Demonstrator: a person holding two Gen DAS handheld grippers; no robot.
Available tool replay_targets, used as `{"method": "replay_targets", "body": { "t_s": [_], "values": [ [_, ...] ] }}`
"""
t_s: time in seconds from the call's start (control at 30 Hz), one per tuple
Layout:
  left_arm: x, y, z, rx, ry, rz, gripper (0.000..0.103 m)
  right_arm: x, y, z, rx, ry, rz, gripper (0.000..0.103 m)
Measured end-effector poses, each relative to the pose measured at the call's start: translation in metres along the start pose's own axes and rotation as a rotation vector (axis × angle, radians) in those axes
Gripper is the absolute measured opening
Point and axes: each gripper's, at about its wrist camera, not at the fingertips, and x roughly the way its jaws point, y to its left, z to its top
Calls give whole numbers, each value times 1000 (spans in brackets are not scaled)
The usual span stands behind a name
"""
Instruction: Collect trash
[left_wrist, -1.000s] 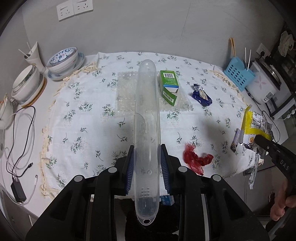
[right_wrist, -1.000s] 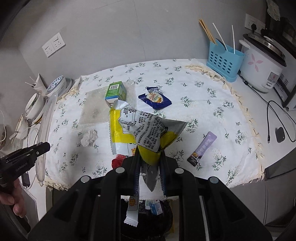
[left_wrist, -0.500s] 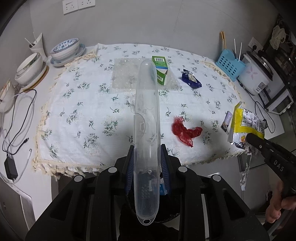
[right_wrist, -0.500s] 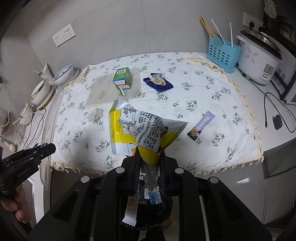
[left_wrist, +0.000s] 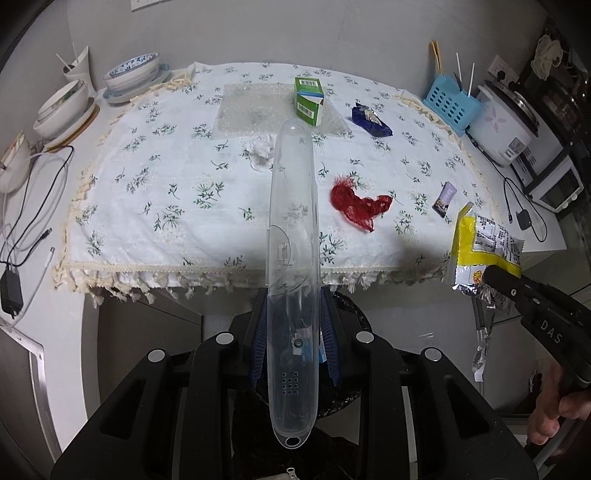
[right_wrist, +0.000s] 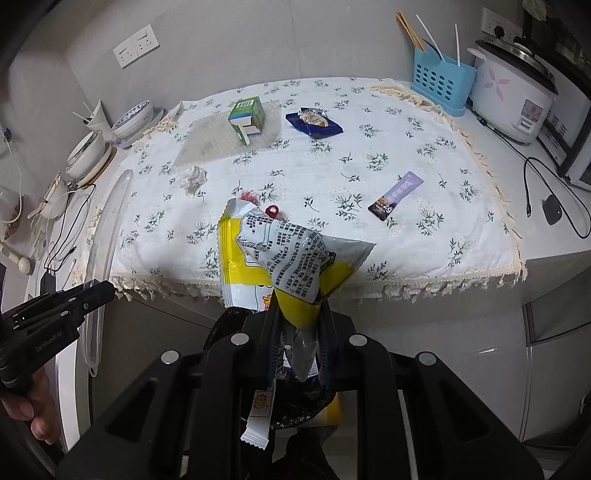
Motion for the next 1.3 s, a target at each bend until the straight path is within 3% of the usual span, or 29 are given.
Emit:
{"method": "replay_targets", "body": {
  "t_s": [0.73,1.3],
  "values": [
    [46,-18,-75,-24,103,6,26,47,-10,-70,-55,121,8,17],
    [107,-16,-113,-12,180,14,26,105,-7,-96,-79,182,-2,17]
  ]
}}
